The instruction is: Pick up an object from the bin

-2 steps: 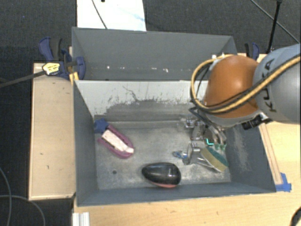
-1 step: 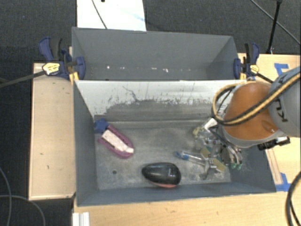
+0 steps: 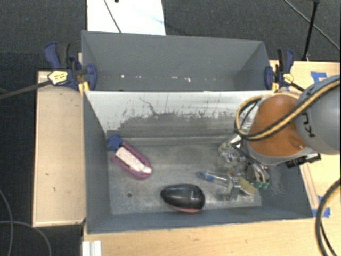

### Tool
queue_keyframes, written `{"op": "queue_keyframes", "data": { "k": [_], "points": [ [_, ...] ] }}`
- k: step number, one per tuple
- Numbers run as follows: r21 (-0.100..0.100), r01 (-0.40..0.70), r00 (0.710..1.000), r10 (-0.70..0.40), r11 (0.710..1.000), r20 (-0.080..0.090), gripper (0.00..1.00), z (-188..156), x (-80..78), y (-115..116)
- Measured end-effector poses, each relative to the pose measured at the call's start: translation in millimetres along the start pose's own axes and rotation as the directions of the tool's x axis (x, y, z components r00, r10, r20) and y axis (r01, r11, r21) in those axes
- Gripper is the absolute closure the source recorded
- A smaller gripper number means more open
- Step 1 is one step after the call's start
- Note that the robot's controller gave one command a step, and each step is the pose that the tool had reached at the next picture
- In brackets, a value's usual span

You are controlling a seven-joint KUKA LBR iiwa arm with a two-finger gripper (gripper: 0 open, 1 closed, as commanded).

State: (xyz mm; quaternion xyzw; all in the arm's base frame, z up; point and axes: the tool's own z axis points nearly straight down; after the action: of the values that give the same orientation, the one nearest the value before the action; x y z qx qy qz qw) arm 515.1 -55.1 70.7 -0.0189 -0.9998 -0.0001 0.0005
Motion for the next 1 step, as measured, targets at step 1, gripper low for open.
{"op": "queue_keyframes", "data": {
  "k": [1],
  "points": [
    [0.000, -0.001, 1.000, 0.001, 1.000, 0.001, 1.00, -1.9, 0.2, 0.5]
  ]
}}
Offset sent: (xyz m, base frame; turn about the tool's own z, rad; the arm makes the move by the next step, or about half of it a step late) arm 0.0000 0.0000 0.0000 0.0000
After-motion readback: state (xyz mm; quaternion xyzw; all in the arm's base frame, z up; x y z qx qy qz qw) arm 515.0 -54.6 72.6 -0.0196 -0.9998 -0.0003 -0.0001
